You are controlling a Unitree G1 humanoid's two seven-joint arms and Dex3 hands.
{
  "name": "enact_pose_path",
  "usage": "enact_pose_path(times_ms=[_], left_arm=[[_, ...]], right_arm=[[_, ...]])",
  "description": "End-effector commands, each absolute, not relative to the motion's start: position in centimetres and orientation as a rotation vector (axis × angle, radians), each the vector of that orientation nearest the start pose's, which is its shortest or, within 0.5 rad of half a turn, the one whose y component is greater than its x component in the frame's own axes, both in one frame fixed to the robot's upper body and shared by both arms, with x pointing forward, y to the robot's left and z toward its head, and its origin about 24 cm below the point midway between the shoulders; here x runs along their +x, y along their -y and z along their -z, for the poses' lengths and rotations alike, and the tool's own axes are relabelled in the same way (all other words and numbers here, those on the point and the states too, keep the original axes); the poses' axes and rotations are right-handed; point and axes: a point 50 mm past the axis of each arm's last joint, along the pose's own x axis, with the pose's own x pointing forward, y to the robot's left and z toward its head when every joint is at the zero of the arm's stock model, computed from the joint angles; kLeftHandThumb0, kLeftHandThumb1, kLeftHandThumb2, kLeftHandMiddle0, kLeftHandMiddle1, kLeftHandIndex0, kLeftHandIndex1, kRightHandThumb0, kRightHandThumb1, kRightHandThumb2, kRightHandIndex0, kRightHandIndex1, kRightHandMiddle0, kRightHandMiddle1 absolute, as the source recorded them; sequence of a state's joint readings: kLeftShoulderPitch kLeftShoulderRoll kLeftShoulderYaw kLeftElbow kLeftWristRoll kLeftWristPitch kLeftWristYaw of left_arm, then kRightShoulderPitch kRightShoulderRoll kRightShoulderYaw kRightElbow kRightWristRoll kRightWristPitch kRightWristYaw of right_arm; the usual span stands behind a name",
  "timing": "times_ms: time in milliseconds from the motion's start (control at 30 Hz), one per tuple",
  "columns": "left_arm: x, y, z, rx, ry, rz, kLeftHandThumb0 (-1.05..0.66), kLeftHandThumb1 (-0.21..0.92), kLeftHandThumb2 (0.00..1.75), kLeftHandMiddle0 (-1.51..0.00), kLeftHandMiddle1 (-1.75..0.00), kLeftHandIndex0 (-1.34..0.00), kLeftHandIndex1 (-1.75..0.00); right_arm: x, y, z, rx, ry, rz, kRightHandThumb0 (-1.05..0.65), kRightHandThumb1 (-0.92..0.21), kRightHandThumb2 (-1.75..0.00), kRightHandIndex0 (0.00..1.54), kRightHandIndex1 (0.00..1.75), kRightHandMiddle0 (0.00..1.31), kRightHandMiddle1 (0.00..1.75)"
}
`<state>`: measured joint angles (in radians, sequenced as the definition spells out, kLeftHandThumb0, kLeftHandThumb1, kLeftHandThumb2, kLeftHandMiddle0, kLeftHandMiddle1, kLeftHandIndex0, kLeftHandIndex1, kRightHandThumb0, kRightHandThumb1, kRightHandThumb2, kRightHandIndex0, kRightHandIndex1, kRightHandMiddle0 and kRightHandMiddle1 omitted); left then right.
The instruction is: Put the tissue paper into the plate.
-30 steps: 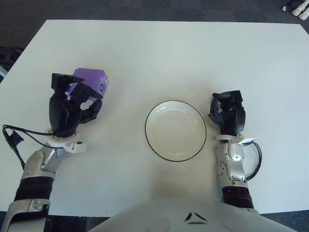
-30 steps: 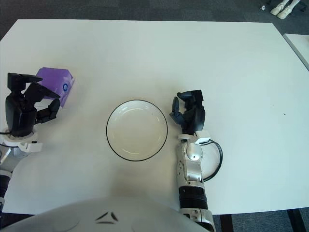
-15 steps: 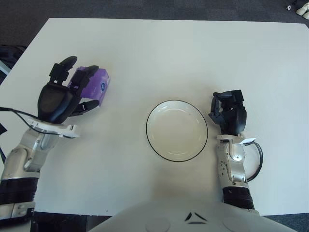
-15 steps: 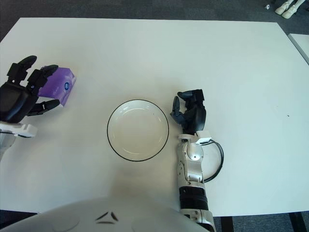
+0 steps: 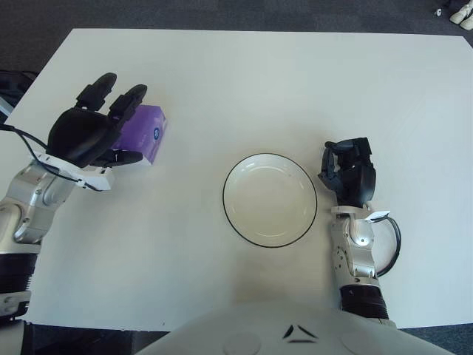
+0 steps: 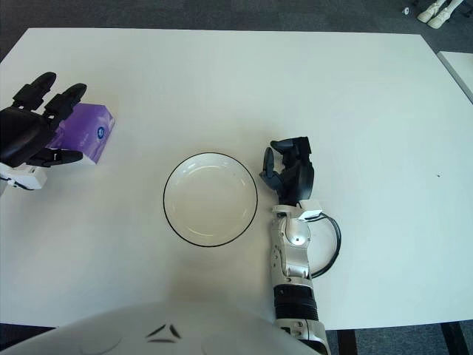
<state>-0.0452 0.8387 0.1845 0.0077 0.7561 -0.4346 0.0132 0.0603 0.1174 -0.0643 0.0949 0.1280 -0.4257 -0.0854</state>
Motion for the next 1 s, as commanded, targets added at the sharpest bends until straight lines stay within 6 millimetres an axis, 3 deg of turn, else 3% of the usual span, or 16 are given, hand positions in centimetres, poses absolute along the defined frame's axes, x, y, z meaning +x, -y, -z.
enact_pose_path(times_ms=[0, 567, 967], left_arm=[[25.4, -27.8, -15.7, 1.617, 0.4, 0.119, -1.05, 0.68, 0.58, 0.0, 0.0, 0.0, 0.0], [26.3, -27.7, -15.6, 1.547, 0.386, 0.185, -1.05, 0.69, 0.56, 0.0, 0.0, 0.0, 0.0], [27.0, -27.5, -15.4, 1.481, 0.302, 0.284, -1.05, 0.62, 0.55, 0.0, 0.0, 0.0, 0.0]], right_arm=[[20.7, 15.0, 1.1, 0.29, 0.0, 0.286, -0.38, -0.69, -0.85, 0.49, 1.35, 0.33, 1.75], [20.7, 15.1, 1.1, 0.29, 0.007, 0.288, -0.38, -0.7, -0.84, 0.5, 1.35, 0.32, 1.75], [20.6, 15.1, 1.1, 0.292, 0.005, 0.297, -0.38, -0.68, -0.87, 0.5, 1.35, 0.34, 1.75]])
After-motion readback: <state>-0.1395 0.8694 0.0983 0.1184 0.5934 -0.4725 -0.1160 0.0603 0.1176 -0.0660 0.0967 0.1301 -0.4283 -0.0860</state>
